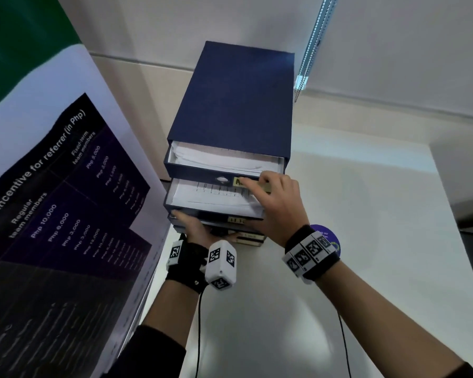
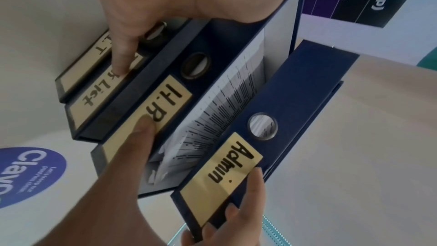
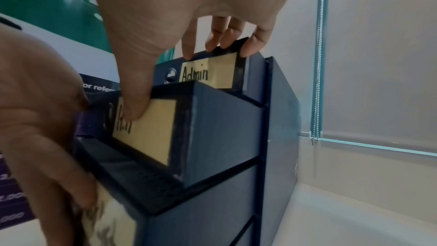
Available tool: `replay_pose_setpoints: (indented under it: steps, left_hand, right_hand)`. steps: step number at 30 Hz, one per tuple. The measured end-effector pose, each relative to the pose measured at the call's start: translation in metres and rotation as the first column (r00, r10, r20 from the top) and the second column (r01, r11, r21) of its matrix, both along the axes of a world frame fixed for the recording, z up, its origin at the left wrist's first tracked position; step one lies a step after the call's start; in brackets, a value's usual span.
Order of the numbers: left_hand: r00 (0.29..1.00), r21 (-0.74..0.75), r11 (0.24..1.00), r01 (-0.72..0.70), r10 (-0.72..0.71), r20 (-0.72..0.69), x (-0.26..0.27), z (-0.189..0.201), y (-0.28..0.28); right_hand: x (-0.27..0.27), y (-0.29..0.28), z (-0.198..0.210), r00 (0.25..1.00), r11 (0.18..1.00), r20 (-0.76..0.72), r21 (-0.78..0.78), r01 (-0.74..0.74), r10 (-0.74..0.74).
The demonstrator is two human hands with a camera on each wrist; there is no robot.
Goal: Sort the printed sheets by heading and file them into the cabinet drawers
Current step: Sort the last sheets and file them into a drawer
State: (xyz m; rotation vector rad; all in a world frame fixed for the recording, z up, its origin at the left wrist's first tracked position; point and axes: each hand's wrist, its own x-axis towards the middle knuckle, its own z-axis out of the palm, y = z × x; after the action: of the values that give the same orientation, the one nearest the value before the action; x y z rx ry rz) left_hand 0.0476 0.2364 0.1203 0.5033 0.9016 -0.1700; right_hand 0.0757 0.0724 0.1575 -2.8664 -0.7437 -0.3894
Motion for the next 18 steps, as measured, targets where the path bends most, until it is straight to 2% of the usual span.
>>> replay_pose_setpoints:
  steps: [5,8,11,14,18]
  left_hand:
    - [0.996,-0.030,0.999,0.021,-0.019,0.089,0.032,0.003,-0.008]
    - [0.987,-0.033,0.996,0.084,-0.078,0.140,0.050,0.006,-0.011]
    - [0.969,0.004,0.994,0.114,-0.112,0.221,0.070,0.002,-0.015]
    - [0.972,0.108,0.987,0.120,-0.139,0.188,0.089,-0.005,-0.024]
    - [0.966,0.103,0.987,0.122,-0.142,0.218,0.109,-0.012,-0.032]
  right_hand:
    - [0.022,0.001,-0.003,0.996,1.000,0.082,-0.006,0.024,-0.024]
    - [0.037,0.001,-0.004,0.991,0.999,0.131,0.016,0.039,-0.041]
    - [0.051,0.002,-0.007,0.982,0.996,0.166,0.030,0.084,-0.088]
    - [0.055,0.000,-0.016,0.972,0.995,0.213,0.005,0.097,-0.096]
    - [0.059,-0.004,-0.023,0.964,0.997,0.255,0.010,0.080,-0.080]
